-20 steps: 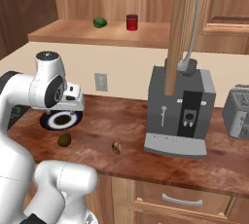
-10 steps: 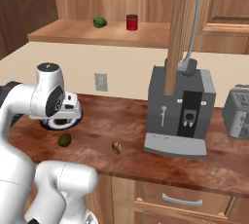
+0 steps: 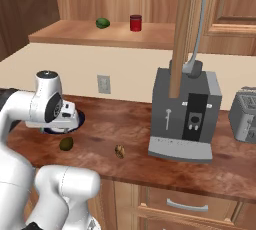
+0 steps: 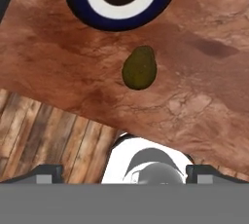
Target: Pick the avocado and bread from the counter and place them on the plate. Then pick the jam from the cabinet and place it next to the plate. Lastly close the cabinet door.
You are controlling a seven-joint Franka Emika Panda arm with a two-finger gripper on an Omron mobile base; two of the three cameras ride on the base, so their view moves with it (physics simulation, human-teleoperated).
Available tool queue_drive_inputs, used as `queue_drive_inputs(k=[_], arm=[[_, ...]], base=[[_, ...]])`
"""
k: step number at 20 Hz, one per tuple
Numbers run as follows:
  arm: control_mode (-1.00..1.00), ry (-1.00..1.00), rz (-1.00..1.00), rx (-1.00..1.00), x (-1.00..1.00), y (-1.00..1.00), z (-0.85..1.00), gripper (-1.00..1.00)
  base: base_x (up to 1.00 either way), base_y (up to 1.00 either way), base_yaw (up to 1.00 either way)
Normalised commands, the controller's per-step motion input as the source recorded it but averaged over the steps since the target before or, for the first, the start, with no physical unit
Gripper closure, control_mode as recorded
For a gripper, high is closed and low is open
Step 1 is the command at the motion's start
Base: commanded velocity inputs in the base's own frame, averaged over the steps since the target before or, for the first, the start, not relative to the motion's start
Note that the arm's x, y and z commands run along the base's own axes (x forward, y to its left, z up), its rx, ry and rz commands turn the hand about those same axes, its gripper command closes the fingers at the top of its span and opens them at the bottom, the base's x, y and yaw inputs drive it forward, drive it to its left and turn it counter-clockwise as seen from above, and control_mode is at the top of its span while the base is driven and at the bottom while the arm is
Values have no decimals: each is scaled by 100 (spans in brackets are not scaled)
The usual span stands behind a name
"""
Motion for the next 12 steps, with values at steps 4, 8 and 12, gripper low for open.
queue_drive_inputs(k=[4,8,12], arm=[[-100,11,-6,4,0,4,-8,-100],[-100,13,-12,5,0,6,-6,-100],[-100,8,-16,2,0,8,-8,-100]], base=[[0,0,0],[0,0,0],[0,0,0]])
